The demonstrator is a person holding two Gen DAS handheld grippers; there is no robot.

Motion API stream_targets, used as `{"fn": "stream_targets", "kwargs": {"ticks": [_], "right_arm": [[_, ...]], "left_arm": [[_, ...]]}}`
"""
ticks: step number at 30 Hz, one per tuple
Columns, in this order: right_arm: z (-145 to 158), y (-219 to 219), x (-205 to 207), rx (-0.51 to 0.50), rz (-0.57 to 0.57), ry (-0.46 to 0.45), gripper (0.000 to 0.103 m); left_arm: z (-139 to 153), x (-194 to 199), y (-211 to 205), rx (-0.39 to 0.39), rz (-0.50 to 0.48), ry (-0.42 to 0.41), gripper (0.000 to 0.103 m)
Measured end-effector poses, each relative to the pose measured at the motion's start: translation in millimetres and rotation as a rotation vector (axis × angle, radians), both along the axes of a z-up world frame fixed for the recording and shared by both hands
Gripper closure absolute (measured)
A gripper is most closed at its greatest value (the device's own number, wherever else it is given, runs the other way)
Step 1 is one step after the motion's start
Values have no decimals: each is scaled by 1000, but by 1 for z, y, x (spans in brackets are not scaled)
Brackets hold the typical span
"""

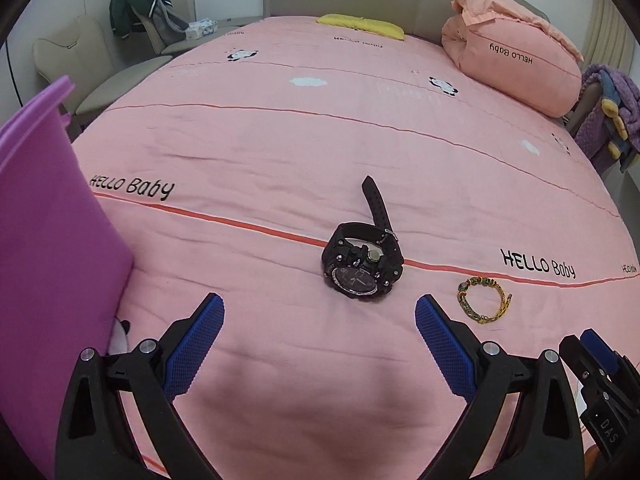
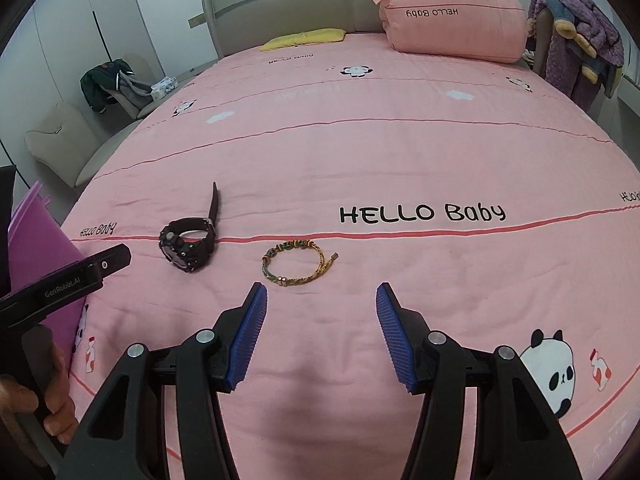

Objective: Organize jewelry
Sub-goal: 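Move both open tools back toward the black watch and braided bracelet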

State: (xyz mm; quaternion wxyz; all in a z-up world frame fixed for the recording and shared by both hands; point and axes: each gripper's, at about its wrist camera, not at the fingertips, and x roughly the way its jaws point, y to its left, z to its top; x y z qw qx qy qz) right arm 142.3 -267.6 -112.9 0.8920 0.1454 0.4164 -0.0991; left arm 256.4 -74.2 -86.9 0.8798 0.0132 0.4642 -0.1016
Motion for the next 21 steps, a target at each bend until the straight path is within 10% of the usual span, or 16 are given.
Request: {"fn": "stream_targets", "kwargs": {"ticks": [21], "right_arm": [[-65,-22,60,56,-49,93,48]], "left_arm": [[-62,41,-34,37,-62,-17,7]]}}
